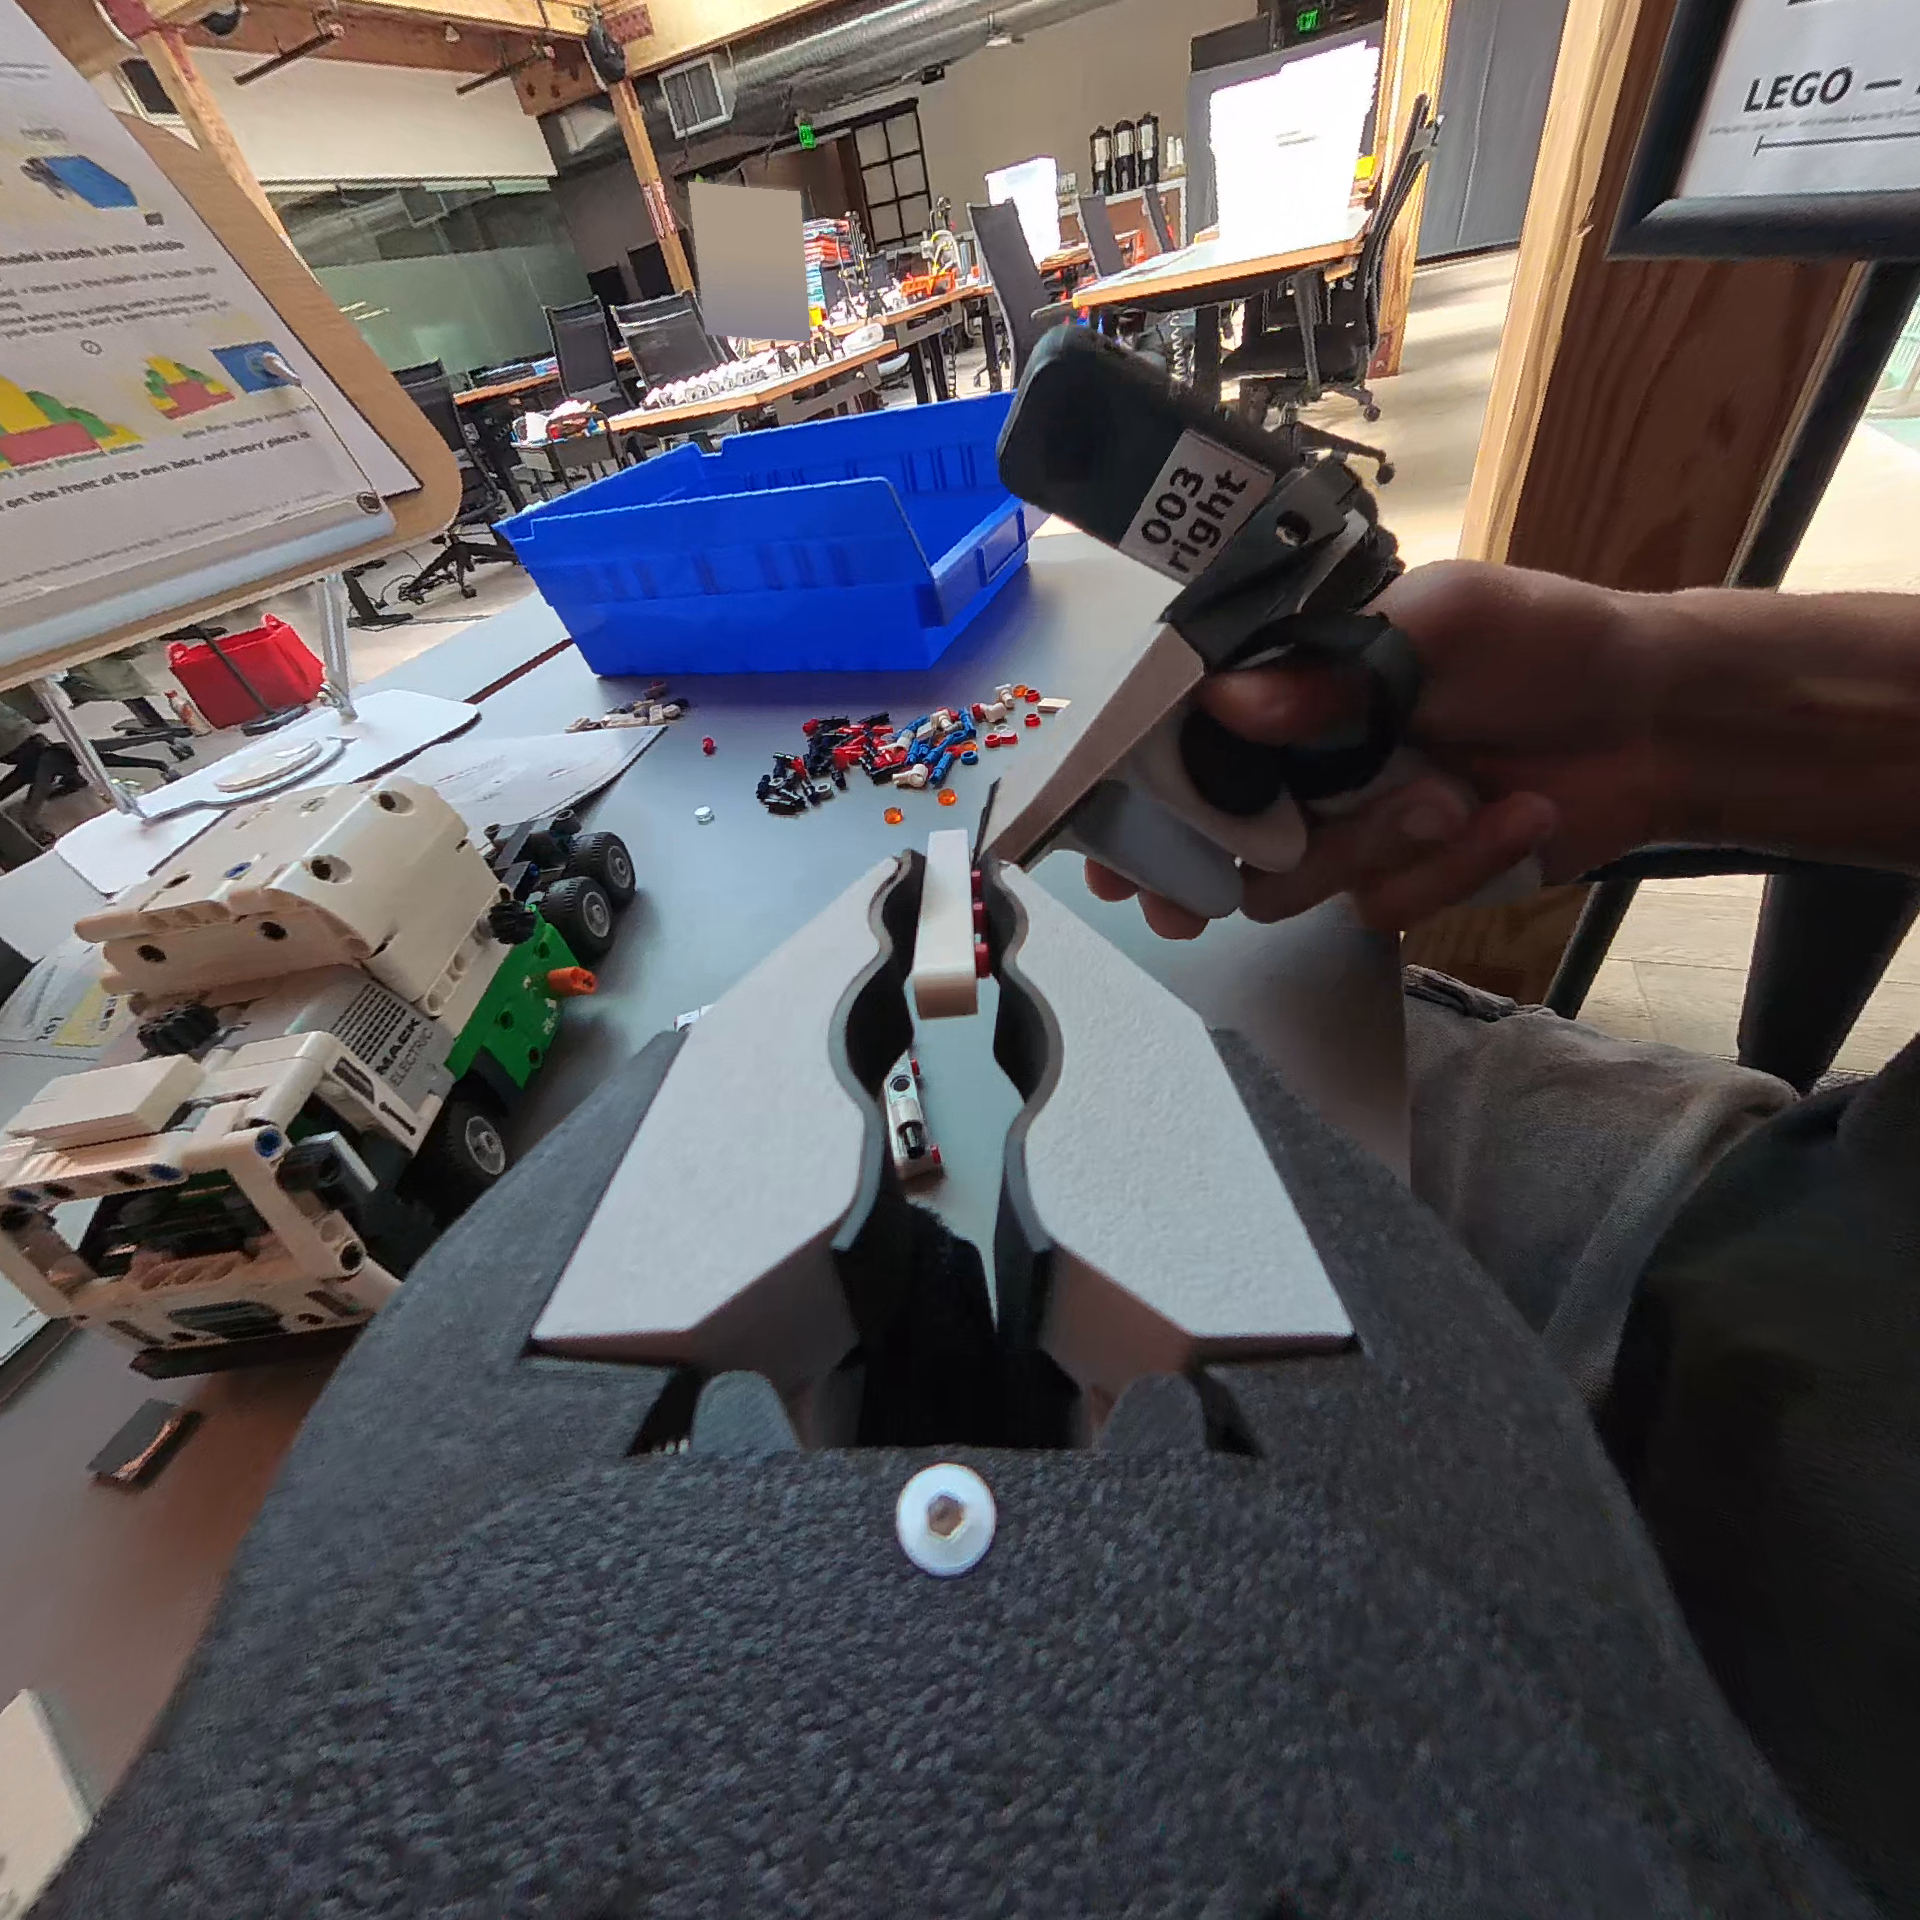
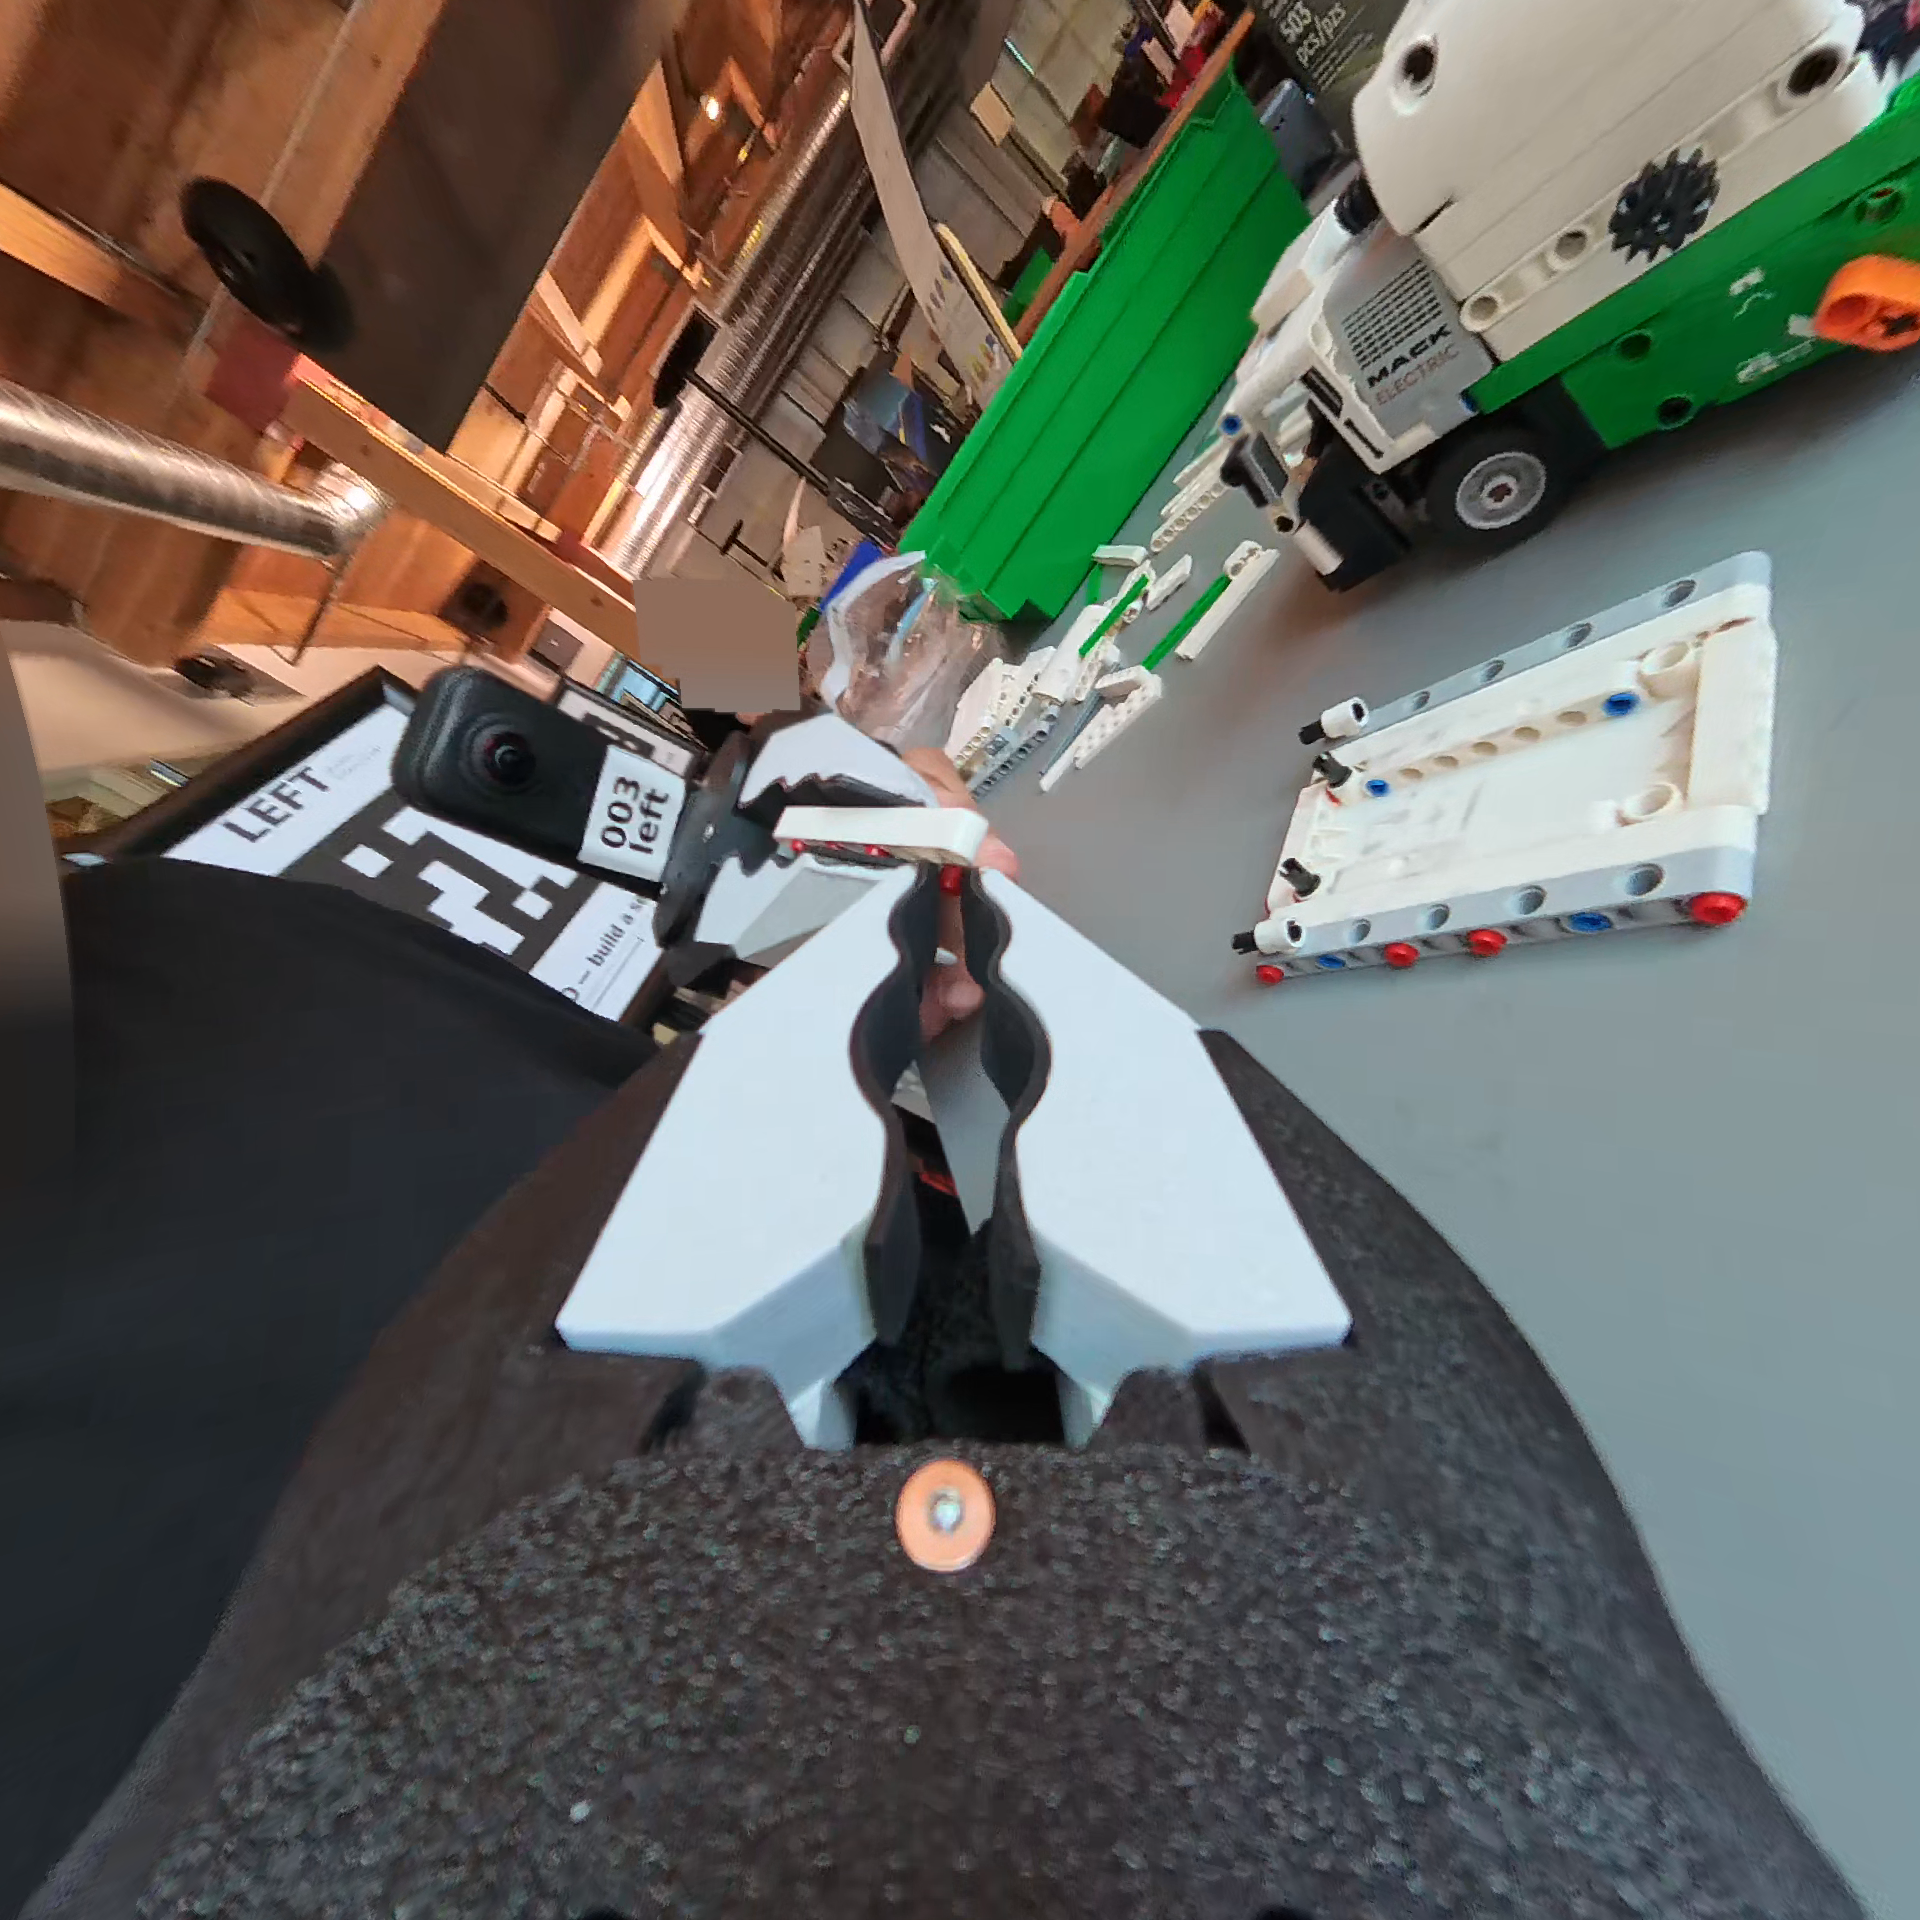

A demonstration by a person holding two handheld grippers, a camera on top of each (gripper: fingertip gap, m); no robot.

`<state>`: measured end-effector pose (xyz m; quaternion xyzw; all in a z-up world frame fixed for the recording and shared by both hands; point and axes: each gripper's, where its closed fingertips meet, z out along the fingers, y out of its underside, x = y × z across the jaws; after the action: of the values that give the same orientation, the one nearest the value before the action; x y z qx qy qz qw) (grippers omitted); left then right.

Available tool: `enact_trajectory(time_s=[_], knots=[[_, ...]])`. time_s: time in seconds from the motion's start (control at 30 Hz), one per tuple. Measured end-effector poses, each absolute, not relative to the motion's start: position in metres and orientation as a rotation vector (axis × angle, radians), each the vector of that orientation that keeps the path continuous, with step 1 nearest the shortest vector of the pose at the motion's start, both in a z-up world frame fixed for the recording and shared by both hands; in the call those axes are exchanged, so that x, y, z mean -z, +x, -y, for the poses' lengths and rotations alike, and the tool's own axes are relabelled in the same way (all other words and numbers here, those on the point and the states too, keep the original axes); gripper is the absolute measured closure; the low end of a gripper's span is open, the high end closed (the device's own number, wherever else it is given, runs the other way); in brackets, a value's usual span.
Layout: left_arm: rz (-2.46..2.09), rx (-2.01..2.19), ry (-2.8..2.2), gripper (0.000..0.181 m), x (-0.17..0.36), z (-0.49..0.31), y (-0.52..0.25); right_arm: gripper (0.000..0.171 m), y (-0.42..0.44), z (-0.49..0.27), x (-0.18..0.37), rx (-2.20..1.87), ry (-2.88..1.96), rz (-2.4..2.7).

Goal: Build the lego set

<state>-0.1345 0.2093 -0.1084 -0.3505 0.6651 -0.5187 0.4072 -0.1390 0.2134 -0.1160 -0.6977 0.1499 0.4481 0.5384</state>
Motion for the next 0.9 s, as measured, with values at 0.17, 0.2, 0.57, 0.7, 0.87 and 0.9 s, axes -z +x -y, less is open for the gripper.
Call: enact_trajectory(time_s=[0.17, 0.2, 0.57, 0.7, 0.87, 0.9], knots=[[-1.654, 1.291, -0.901, 0.173, 0.1075, -0.2133, -0.1321, 0.168, -0.139, -0.2094, 0.1145, -1.082, -1.645, -0.354], [-1.651, 1.286, -0.904, 0.173, 0.1076, -0.2144, -0.1317, 0.169, -0.1388, -0.2086, 0.1122, -1.102, -1.625, -0.36], [-1.669, 1.253, -0.889, 0.173, 0.1105, -0.2121, -0.1309, 0.169, -0.1346, -0.2109, 0.111, -1.152, -1.59, -0.404], [-1.675, 1.212, -0.873, 0.173, 0.1124, -0.2118, -0.1303, 0.168, -0.1334, -0.2108, 0.1123, -1.161, -1.59, -0.419], [-1.658, 1.235, -0.933, 0.173, 0.1123, -0.213, -0.1276, 0.169, -0.131, -0.2126, 0.1126, -1.066, -1.593, -0.413], [-1.653, 1.258, -0.952, 0.173, 0.1117, -0.2133, -0.1275, 0.169, -0.1311, -0.213, 0.1122, -1.033, -1.593, -0.406]])
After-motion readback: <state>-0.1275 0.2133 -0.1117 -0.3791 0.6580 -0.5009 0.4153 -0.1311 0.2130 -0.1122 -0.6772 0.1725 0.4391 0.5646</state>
